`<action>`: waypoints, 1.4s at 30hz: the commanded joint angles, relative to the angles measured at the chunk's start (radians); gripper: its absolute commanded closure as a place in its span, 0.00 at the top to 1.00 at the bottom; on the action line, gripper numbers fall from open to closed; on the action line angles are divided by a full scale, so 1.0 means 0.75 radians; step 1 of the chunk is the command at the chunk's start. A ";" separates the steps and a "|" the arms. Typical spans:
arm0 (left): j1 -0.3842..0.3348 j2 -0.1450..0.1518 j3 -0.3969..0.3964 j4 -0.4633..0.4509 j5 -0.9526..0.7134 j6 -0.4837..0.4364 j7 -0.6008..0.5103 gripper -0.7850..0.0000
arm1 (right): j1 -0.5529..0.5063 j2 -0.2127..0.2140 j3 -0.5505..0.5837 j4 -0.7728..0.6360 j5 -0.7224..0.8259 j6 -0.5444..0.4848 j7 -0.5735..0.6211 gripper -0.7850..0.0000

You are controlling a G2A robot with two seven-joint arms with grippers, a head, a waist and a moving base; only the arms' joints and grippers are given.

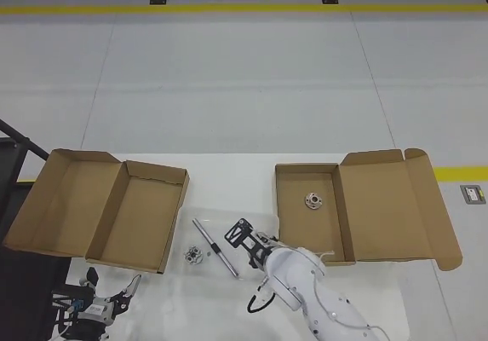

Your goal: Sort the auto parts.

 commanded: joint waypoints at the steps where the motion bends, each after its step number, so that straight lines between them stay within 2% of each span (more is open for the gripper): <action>1: 0.000 0.000 0.000 0.000 0.000 0.000 0.000 1.00 | 0.031 -0.012 -0.010 0.061 0.037 0.020 0.010 0.40; 11: 0.000 0.000 0.000 0.000 0.000 0.000 0.000 1.00 | 0.117 -0.055 -0.067 0.212 0.103 0.066 0.061 0.45; 29: 0.000 0.000 0.000 0.000 0.000 0.000 0.000 1.00 | 0.213 -0.112 -0.108 0.402 0.113 0.155 0.103 0.42; 38: 0.000 0.000 0.000 0.000 0.000 0.000 0.000 1.00 | 0.254 -0.137 -0.114 0.480 0.136 0.156 0.117 0.35; 41: 0.000 0.000 0.000 0.000 0.000 0.000 0.000 1.00 | 0.261 -0.143 -0.114 0.495 0.137 0.153 0.117 0.27; 42: 0.000 0.000 0.000 0.000 0.000 0.000 0.000 1.00 | 0.263 -0.144 -0.113 0.498 0.138 0.153 0.118 0.22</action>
